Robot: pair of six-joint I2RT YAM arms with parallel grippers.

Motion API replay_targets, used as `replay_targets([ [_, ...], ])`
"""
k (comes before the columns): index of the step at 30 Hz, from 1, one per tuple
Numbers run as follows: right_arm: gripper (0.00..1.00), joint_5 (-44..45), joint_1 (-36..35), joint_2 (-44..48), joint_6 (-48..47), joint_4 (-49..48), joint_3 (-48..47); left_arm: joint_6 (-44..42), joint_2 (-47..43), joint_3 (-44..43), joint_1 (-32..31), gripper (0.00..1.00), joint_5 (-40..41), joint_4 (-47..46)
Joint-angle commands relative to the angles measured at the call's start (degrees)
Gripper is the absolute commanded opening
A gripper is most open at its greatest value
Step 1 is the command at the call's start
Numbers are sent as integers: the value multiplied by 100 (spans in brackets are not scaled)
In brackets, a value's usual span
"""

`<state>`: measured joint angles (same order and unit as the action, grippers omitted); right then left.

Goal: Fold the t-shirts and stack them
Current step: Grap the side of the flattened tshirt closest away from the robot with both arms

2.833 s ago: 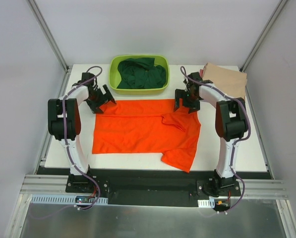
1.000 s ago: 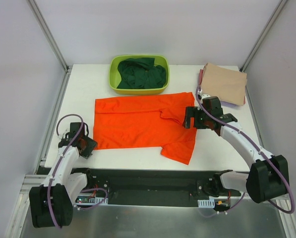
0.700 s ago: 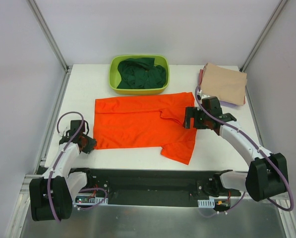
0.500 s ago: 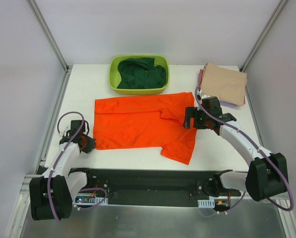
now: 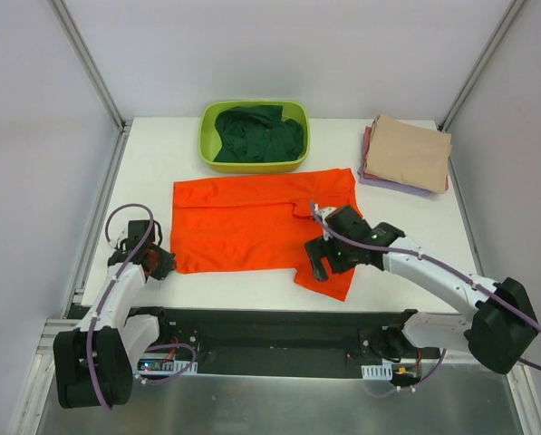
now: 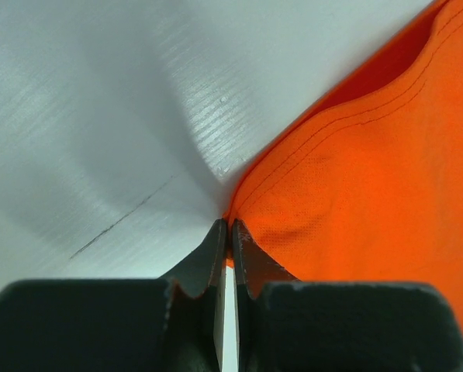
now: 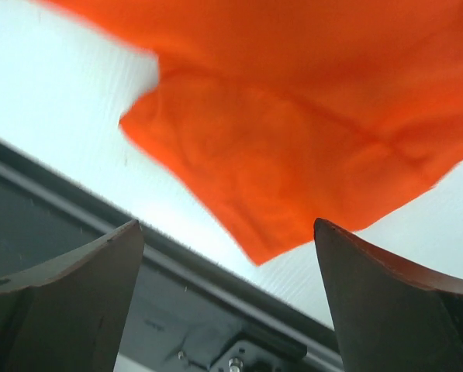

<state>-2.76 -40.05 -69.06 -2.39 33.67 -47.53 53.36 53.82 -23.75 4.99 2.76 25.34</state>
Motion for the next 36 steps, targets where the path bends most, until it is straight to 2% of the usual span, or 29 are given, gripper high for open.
replay_targets([
  [1,89,21,-669,138,230,930,305,-89,-100,10,45,0,-110,58],
  [5,75,-57,-969,-72,494,905,507,-98,-118,19,37,0,-127,49],
  [12,51,22,-961,-731,766,553,631,-107,-170,37,45,0,-136,50],
  [22,48,575,-934,-1321,1039,342,692,-116,-179,37,45,0,-180,50],
  [25,33,829,-890,-1408,1223,298,683,-107,-206,46,45,0,-162,50],
  [27,29,1031,-882,-1470,1346,202,727,-107,-223,46,45,0,-180,50],
  [29,21,1216,-855,-1558,1452,-52,824,-116,-232,46,45,0,-162,50],
  [31,8,1313,-811,-1628,1592,-150,841,-124,-249,37,45,0,-180,50],
  [33,1,1331,-811,-1594,1663,-352,885,-151,-258,19,46,0,-206,50],
  [36,0,1252,-811,-1340,1619,-362,894,-195,-302,-16,45,0,-268,58],
])
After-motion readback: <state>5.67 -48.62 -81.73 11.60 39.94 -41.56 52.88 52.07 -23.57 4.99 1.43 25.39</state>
